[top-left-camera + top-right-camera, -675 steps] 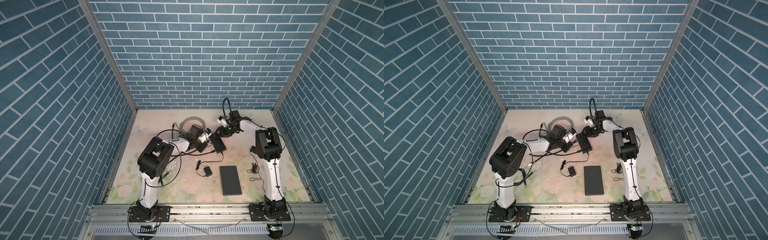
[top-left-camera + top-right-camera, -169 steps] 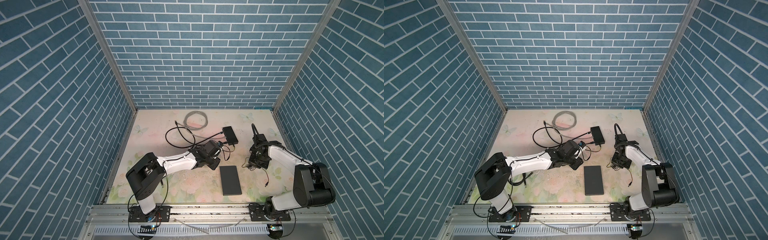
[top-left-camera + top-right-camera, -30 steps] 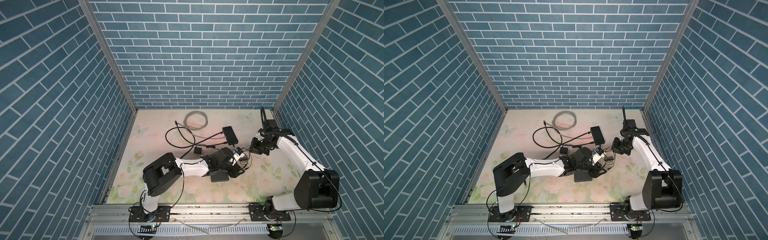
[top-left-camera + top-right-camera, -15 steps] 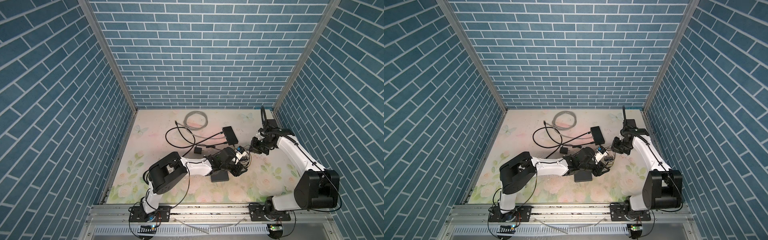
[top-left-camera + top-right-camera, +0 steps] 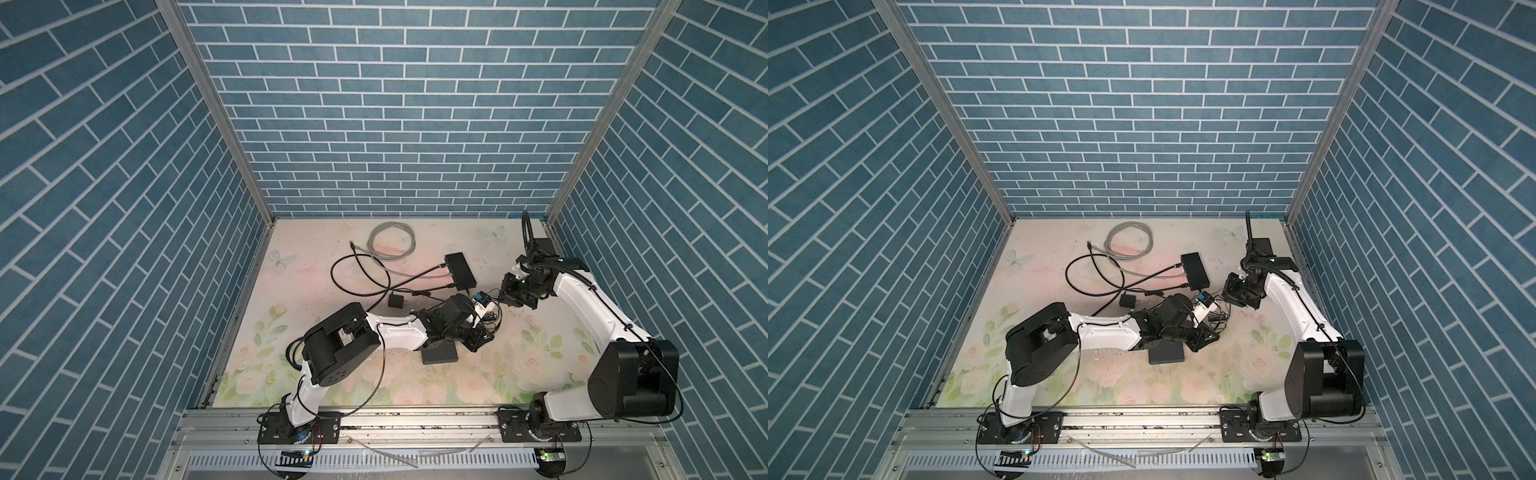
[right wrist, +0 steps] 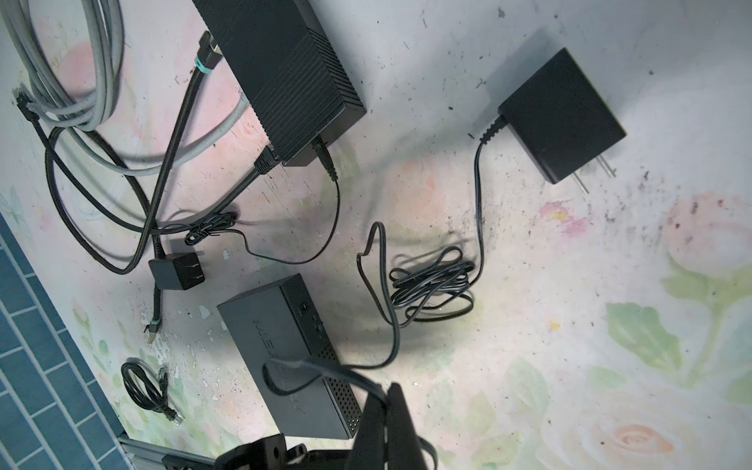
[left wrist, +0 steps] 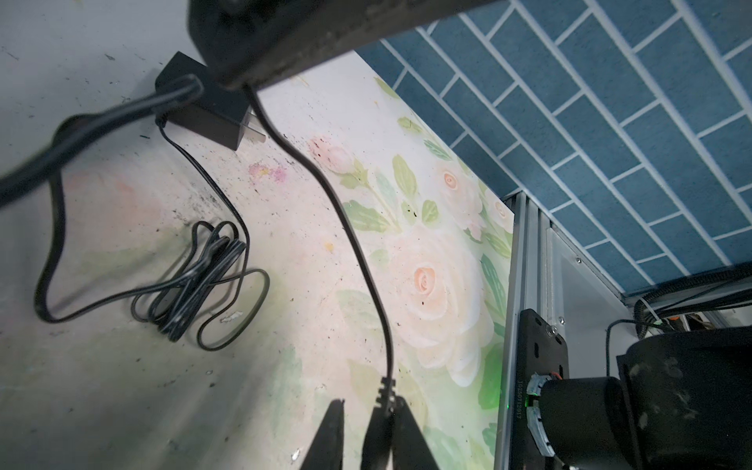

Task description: Insert the plug into the switch port

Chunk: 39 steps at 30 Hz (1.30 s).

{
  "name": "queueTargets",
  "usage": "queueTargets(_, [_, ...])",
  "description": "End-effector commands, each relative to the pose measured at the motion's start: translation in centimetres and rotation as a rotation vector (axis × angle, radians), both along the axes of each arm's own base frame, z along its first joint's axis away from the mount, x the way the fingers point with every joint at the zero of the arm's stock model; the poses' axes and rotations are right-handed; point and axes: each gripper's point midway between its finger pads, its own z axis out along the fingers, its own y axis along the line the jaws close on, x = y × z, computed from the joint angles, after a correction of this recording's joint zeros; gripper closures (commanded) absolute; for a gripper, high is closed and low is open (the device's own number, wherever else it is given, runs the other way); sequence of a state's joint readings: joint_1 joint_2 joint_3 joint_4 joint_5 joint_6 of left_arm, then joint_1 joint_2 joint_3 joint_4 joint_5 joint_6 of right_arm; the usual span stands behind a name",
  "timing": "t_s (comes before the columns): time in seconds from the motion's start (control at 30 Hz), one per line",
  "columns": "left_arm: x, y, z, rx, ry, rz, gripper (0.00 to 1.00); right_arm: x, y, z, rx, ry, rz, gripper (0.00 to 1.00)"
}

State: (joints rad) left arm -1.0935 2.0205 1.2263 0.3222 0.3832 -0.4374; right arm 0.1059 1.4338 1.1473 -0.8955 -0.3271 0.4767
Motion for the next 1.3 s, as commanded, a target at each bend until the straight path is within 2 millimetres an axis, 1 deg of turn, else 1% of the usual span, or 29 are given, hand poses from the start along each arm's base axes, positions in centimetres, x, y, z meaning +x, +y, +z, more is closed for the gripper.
queueTargets(0.0, [-0.1, -0.1, 0.3, -0.001, -0.010, -0.007, 0.73, -0.2, 0.0, -0.6, 0.014, 0.029, -0.027, 1.00])
queueTargets(0.23, [-0.1, 0.3, 0.3, 0.002, -0.018, -0.002, 0.72, -0.3, -0.2, -1.0, 0.004, 0.036, -0.025, 1.00])
queueTargets(0.43, [-0.3, 0.3, 0.2, -0.008, -0.008, -0.007, 0.79, -0.4, -0.3, -1.0, 0.003, 0.036, -0.028, 1.00])
queueTargets(0.5, [-0.4, 0.3, 0.3, -0.009, -0.006, -0.010, 0.83, -0.5, -0.4, -1.1, -0.002, 0.041, -0.029, 1.00])
queueTargets(0.7, [0.0, 0.8, 0.6, -0.020, -0.016, 0.007, 0.83, -0.6, -0.4, -1.2, 0.000, 0.042, -0.030, 1.00])
queueTargets(0.83, [0.1, 1.0, 0.9, -0.023, -0.023, 0.012, 0.78, -0.6, -0.4, -1.2, 0.002, 0.039, -0.031, 1.00])
queueTargets(1.0, [0.1, 0.6, 1.2, -0.049, -0.013, 0.010, 0.76, -0.8, -0.3, -1.3, 0.007, 0.040, -0.034, 1.00])
queueTargets(1.07, [0.0, 0.4, 1.5, -0.066, -0.008, 0.006, 0.76, -0.8, -0.3, -1.4, 0.008, 0.040, -0.036, 1.00])
queueTargets(1.17, [0.0, 0.3, 1.4, -0.069, -0.003, 0.005, 0.80, -0.8, -0.3, -1.3, 0.008, 0.037, -0.035, 1.00])
queueTargets(1.27, [-0.1, 0.4, 1.3, -0.067, -0.002, 0.004, 0.81, -0.8, -0.3, -1.2, 0.009, 0.036, -0.037, 1.00])
